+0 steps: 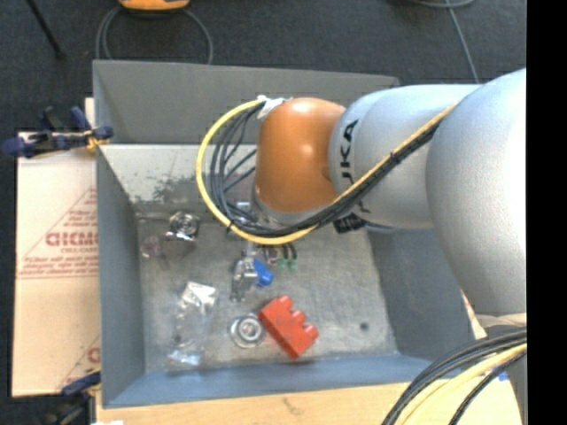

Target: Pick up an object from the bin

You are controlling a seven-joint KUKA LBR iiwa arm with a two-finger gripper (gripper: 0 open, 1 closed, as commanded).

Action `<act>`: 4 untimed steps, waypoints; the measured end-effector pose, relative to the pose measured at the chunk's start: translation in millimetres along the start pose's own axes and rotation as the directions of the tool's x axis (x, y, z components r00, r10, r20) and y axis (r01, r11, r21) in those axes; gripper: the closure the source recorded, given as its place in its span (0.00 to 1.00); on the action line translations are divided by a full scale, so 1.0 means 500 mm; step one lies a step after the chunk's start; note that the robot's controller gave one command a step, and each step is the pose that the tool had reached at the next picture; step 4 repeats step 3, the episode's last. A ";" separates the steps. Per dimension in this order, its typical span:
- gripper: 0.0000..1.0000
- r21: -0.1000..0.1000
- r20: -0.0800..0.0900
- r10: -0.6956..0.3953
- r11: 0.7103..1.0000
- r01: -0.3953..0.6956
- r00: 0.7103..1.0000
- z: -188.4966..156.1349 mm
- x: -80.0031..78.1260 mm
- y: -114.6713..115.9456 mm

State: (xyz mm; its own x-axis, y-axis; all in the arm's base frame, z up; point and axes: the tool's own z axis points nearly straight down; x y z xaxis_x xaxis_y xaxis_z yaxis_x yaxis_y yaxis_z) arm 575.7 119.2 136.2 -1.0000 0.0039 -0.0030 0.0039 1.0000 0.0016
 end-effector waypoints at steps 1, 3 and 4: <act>0.00 0.000 0.004 -0.188 0.982 0.188 0.982 0.102 0.005 -0.112; 1.00 0.003 0.009 -0.218 0.976 0.218 0.976 -0.164 0.002 -0.090; 1.00 0.003 0.009 -0.218 0.976 0.218 0.976 -0.164 0.002 -0.090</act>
Offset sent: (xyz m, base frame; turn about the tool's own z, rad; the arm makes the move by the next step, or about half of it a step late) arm -0.0053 -0.0687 -0.0645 -0.2012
